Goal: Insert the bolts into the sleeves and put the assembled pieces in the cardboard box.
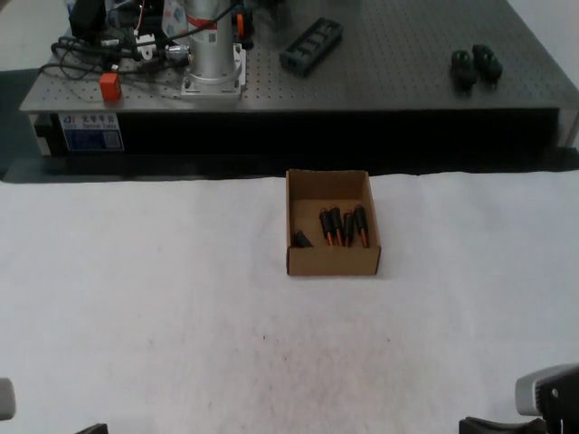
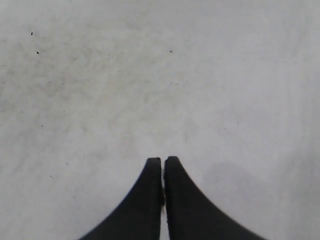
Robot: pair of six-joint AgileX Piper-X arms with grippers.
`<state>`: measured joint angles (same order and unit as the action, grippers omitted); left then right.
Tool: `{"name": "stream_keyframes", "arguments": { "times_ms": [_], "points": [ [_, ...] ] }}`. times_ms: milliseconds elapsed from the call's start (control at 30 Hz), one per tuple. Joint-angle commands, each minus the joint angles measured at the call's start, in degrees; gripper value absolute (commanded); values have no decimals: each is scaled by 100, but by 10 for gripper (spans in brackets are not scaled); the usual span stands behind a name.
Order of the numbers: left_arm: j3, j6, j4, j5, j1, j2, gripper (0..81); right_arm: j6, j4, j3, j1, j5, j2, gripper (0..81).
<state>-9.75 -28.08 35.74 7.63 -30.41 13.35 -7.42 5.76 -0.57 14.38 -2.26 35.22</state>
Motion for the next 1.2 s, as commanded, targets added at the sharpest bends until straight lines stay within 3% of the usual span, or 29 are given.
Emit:
{"name": "stream_keyframes", "arguments": {
  "times_ms": [0, 433, 867, 1167],
  "points": [
    [153, 75, -112, 70, -17, -45, 7, 57, 37, 57, -19, 6, -39, 20],
    [975, 75, -112, -1281, -17, -45, 7, 57, 37, 57, -19, 6, -39, 20],
    [975, 75, -8, -1341, -17, -45, 7, 57, 37, 57, -19, 6, -249, 20],
    [975, 75, -21, -1339, -17, -167, 7, 57, 37, 57, -19, 6, -1145, 20]
  ]
}}
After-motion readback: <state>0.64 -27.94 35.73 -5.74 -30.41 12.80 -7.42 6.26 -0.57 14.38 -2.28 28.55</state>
